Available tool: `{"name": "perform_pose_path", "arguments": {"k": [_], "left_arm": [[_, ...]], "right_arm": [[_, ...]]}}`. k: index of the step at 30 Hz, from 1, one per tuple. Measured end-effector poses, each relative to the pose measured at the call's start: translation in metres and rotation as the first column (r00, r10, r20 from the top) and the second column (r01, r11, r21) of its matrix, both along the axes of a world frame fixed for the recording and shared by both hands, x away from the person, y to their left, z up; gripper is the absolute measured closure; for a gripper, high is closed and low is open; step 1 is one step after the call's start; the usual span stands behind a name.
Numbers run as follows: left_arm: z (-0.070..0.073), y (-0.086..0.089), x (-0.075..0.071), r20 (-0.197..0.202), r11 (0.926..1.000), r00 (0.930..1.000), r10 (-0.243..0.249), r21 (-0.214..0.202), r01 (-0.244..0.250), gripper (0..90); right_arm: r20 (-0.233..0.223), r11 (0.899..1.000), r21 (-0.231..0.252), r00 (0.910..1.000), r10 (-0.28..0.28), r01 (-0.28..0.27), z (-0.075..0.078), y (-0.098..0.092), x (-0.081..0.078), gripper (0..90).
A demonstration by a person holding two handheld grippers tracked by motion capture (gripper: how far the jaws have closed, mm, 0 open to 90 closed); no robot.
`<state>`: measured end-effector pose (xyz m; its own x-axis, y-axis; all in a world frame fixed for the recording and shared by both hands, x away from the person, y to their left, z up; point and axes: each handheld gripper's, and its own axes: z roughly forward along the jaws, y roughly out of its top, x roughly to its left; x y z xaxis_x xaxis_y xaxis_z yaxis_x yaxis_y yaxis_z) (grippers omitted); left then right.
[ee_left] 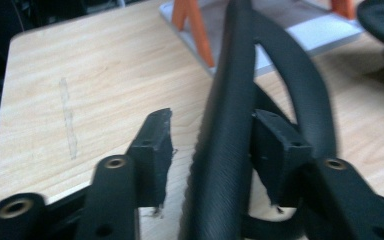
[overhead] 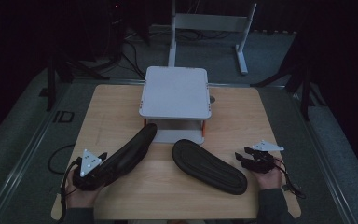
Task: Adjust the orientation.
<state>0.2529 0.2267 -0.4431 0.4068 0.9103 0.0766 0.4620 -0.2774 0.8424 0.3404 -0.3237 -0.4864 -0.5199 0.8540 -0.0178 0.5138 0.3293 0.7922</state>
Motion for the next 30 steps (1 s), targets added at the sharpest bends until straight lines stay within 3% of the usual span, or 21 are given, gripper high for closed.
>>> {"name": "perform_pose_path", "arguments": {"k": [6, 7, 10, 12, 14, 20, 30], "left_arm": [[0.001, 0.003, 0.006, 0.037, 0.9975, 0.9970, 0.068, 0.020, -0.068, 43.7], [0.002, 0.004, 0.005, 0.048, 0.9968, 0.9957, 0.079, 0.011, -0.080, 40.5], [0.004, 0.008, 0.003, 0.077, 0.9956, 0.9931, 0.089, -0.036, -0.086, 41.7], [0.005, 0.013, 0.001, 0.080, 0.9935, 0.9936, 0.080, -0.087, -0.073, 40.9], [0.006, 0.016, 0.001, 0.078, 0.9921, 0.9941, 0.075, -0.107, -0.066, 39.3], [0.004, 0.013, 0.001, 0.064, 0.9938, 0.9955, 0.071, -0.090, -0.065, 39.6], [0.005, -0.011, 0.007, 0.063, 0.9985, 0.9977, 0.026, -0.050, -0.023, 38.9]], "right_arm": [[0.000, 1.000, 0.003, 1.0000, -0.004, 0.004, 0.000, -0.001, 0.000, 46.0], [0.001, 1.000, 0.002, 1.0000, -0.003, 0.003, 0.000, -0.001, 0.000, 46.0], [0.000, 1.000, 0.002, 1.0000, -0.002, 0.002, 0.000, -0.001, 0.000, 46.0], [-0.001, 1.000, 0.002, 1.0000, -0.001, 0.001, 0.000, -0.001, 0.000, 46.0], [-0.002, 1.000, 0.000, 1.0000, -0.001, 0.001, 0.000, 0.000, 0.000, 46.0], [0.002, 1.000, -0.001, 1.0000, 0.002, -0.002, 0.001, 0.001, 0.000, 46.0], [0.019, 1.000, 0.006, 0.9997, 0.016, -0.017, 0.007, 0.003, -0.004, 45.9]]}}
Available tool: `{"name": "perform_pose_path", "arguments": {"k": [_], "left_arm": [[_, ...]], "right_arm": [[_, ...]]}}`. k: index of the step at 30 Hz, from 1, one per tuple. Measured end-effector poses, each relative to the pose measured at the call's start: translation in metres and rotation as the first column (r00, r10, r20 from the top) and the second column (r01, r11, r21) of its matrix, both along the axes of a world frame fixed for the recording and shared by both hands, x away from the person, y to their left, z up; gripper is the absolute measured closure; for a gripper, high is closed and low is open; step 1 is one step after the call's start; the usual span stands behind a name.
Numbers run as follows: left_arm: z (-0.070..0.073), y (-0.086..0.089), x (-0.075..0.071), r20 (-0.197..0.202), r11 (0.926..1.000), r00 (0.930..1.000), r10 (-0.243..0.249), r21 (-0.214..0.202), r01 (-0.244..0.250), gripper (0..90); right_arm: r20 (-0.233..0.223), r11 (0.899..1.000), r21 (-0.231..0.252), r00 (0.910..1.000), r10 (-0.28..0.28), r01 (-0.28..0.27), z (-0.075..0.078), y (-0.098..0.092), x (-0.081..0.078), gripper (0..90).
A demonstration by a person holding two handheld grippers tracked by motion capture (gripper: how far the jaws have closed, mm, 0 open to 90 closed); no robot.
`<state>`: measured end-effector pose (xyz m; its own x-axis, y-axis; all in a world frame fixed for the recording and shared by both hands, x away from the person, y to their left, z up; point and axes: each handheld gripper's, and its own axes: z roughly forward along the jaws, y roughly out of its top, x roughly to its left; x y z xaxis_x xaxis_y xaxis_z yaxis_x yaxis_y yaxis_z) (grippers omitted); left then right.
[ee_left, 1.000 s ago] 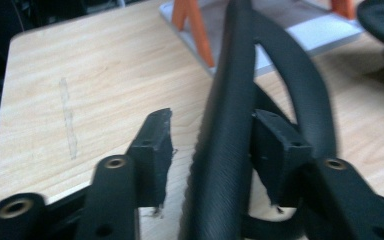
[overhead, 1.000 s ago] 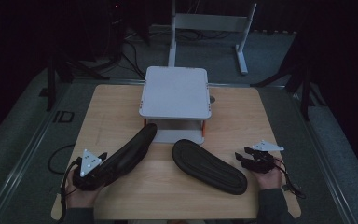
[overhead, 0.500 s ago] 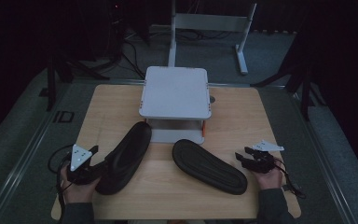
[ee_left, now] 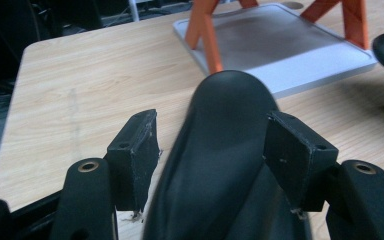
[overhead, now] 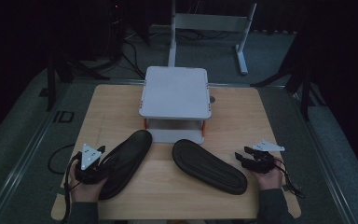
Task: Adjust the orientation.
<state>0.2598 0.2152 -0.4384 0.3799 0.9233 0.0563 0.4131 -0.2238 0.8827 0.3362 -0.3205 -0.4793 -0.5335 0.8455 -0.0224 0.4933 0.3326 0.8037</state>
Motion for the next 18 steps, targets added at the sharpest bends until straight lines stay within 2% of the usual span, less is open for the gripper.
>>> {"name": "perform_pose_path", "arguments": {"k": [11, 18], "left_arm": [[-0.002, -0.029, 0.004, -0.005, 0.9974, 0.9975, -0.070, 0.017, 0.070, 39.0], [-0.002, -0.049, 0.005, -0.007, 0.9915, 0.9916, -0.129, 0.019, 0.129, 39.0]], "right_arm": [[0.042, 0.997, -0.013, 0.9961, 0.077, -0.077, 0.015, 0.020, -0.012, 45.5], [0.050, 0.991, 0.013, 0.9899, 0.132, -0.133, 0.024, 0.031, -0.021, 45.2]]}}
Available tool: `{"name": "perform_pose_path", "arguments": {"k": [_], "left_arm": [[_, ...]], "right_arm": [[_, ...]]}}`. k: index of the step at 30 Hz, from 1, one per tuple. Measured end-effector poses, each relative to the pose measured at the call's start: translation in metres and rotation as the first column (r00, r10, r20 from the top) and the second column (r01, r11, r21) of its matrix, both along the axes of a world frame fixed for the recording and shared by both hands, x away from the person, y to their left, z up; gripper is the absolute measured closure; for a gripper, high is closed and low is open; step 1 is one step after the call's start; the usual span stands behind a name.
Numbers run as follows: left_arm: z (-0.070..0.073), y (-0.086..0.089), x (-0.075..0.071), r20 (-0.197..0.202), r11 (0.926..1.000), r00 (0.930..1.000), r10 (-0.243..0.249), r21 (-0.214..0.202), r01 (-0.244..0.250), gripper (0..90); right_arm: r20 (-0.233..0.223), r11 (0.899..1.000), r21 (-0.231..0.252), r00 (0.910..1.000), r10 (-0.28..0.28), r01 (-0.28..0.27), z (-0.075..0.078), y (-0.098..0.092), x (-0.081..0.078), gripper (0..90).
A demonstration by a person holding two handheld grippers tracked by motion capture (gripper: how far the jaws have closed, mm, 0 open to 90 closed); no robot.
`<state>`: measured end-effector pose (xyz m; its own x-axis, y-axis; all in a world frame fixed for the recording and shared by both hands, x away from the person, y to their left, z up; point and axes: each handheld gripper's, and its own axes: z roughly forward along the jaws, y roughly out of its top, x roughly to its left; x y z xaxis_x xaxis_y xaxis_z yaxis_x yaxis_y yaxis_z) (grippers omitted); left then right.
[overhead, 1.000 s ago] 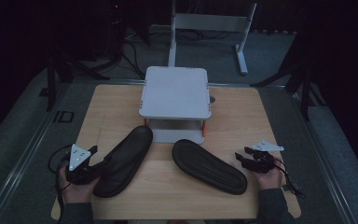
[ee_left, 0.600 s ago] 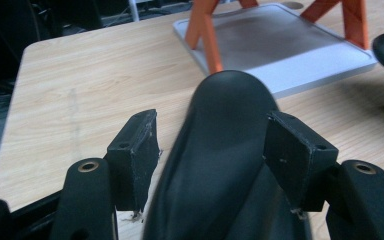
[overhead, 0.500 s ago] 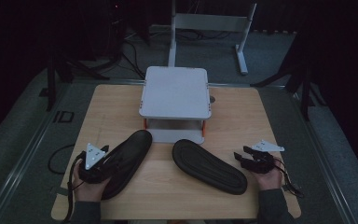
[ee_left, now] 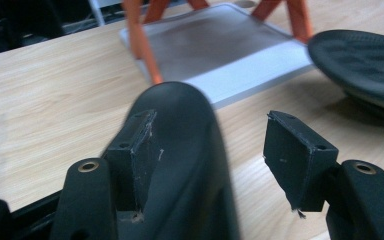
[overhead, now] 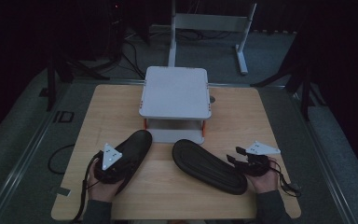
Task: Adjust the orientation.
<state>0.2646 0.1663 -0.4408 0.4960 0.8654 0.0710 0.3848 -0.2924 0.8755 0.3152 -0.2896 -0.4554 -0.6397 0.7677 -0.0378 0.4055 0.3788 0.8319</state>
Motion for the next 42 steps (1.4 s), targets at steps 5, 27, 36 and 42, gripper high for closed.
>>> {"name": "perform_pose_path", "arguments": {"k": [5, 27, 36, 42], "left_arm": [[-0.006, -0.025, 0.002, -0.020, 0.9977, 0.9976, -0.067, 0.012, 0.067, 39.3], [-0.051, -0.137, -0.004, -0.169, 0.9174, 0.9067, -0.387, 0.030, 0.397, 47.2], [-0.035, -0.168, 0.000, -0.120, 0.8786, 0.8720, -0.475, -0.006, 0.477, 47.1], [-0.023, -0.192, 0.008, -0.082, 0.8575, 0.8546, -0.513, 0.000, 0.514, 47.1]], "right_arm": [[0.004, 0.999, 0.021, 0.9988, 0.049, -0.049, 0.006, 0.009, -0.007, 45.2], [-0.049, 0.994, -0.006, 0.9932, 0.106, -0.107, -0.006, 0.021, -0.002, 46.2], [-0.039, 0.997, 0.012, 0.9959, 0.082, -0.082, -0.006, 0.016, 0.002, 54.1], [0.004, 0.998, -0.058, 0.9999, 0.012, -0.011, 0.000, 0.015, 0.001, 53.4]]}}
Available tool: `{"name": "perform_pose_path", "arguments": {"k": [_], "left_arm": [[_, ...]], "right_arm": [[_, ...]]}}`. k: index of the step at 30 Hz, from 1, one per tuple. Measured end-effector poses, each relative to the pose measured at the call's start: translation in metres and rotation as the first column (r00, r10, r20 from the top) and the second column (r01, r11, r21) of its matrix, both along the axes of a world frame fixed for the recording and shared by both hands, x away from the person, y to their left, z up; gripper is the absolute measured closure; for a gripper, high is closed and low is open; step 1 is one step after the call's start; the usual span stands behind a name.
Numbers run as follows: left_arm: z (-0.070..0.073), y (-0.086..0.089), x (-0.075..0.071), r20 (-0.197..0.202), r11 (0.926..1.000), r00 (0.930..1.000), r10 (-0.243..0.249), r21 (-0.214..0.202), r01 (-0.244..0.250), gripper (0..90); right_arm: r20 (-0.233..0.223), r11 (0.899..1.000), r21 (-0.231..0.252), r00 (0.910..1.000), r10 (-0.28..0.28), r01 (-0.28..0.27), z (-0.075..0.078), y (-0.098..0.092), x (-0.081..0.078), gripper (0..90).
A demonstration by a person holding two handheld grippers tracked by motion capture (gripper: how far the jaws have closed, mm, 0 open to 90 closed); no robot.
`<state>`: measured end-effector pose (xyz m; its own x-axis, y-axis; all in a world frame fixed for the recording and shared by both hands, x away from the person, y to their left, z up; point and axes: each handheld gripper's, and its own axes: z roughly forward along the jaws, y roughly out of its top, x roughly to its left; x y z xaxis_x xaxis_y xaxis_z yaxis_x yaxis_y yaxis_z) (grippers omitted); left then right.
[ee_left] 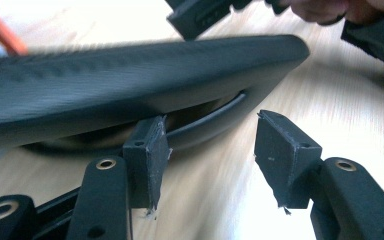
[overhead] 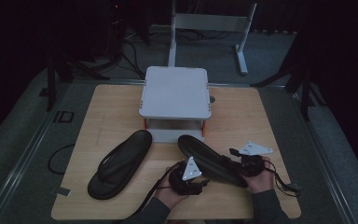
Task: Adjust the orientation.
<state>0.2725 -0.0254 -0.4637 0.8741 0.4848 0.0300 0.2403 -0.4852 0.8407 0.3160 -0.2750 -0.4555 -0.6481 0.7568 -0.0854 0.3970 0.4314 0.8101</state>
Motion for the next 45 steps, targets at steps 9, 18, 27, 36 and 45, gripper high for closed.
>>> {"name": "perform_pose_path", "arguments": {"k": [9, 18, 27, 36, 45], "left_arm": [[0.017, -0.015, 0.021, 0.030, 0.9990, 0.9992, 0.027, -0.037, -0.026, 47.9], [0.025, -0.023, 0.046, 0.029, 0.9933, 0.9950, 0.096, -0.068, -0.094, 47.7], [0.029, -0.016, 0.054, 0.028, 0.9839, 0.9871, 0.158, -0.089, -0.155, 46.5], [0.030, 0.002, 0.050, 0.026, 0.9765, 0.9803, 0.196, -0.097, -0.193, 45.6], [0.025, 0.022, 0.045, 0.023, 0.9718, 0.9737, 0.227, -0.072, -0.225, 45.1]], "right_arm": [[0.063, 0.994, 0.110, 0.9978, 0.020, -0.027, 0.024, -0.022, -0.013, 45.6], [0.058, 0.980, 0.097, 0.9837, 0.171, -0.176, 0.024, -0.022, -0.019, 33.2], [0.052, 0.992, -0.029, 0.9906, 0.126, -0.125, 0.015, -0.012, -0.016, 34.2], [0.072, 0.997, 0.062, 0.9957, -0.057, 0.053, 0.015, -0.033, -0.007, 45.5], [0.072, 0.989, 0.057, 0.9878, -0.139, 0.135, 0.009, -0.038, 0.003, 45.6]]}}
